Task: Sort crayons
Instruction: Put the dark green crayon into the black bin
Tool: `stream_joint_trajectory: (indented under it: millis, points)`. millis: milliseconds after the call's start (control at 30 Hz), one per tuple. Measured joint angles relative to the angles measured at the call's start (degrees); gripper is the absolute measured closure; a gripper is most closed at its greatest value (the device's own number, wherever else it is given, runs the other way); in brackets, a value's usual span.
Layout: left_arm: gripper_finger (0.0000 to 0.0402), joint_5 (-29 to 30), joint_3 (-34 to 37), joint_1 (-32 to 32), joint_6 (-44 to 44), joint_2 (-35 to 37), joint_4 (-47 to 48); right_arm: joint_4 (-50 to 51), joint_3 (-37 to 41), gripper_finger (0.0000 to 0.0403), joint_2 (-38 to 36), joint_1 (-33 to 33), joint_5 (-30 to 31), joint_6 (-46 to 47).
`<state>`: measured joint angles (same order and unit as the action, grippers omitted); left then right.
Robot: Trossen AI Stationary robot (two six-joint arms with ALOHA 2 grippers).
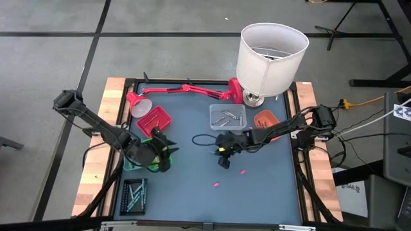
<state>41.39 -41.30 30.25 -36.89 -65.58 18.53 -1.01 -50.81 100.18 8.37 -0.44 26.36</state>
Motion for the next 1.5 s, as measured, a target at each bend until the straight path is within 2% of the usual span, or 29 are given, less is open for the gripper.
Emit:
stream_joint_trajectory:
  millis: [200,533,733,900,1033,1300,1500]
  points:
    - [0.0301,-0.5,0.0,-1.0,0.0,0.0,0.0,-10.8,0.0,0.0388,0.0,-0.1,-2.4,-2.5]
    - [0.0301,-1.9,0.0,-1.1,0.1,0.0,-0.8,-32.6,-0.1,0.0387,-0.2,-0.1,-2.3,-9.1]
    - [0.0301,-2.5,0.0,-1.7,3.8,-1.1,-9.6,-41.1,-0.1,0.0387,-0.2,-0.1,-2.2,-14.9]
    - [0.0301,-6.3,0.0,-3.5,12.8,-3.2,-19.3,-43.1,-0.1,0.0386,-0.3,-0.1,-2.2,-16.6]
    - [0.0301,-8.7,0.0,-5.5,16.2,-4.4,-24.8,-43.0,-0.1,0.0386,-0.3,-0.1,-2.2,-16.6]
    - [0.0301,-15.6,0.0,-8.9,20.8,-5.3,-29.3,-43.0,-0.1,0.0386,-0.3,-0.1,-2.2,-18.0]
    - [0.0304,-16.4,0.0,-10.4,21.0,-5.3,-29.9,-43.0,-0.2,0.0386,-0.3,-0.1,-2.1,-19.4]
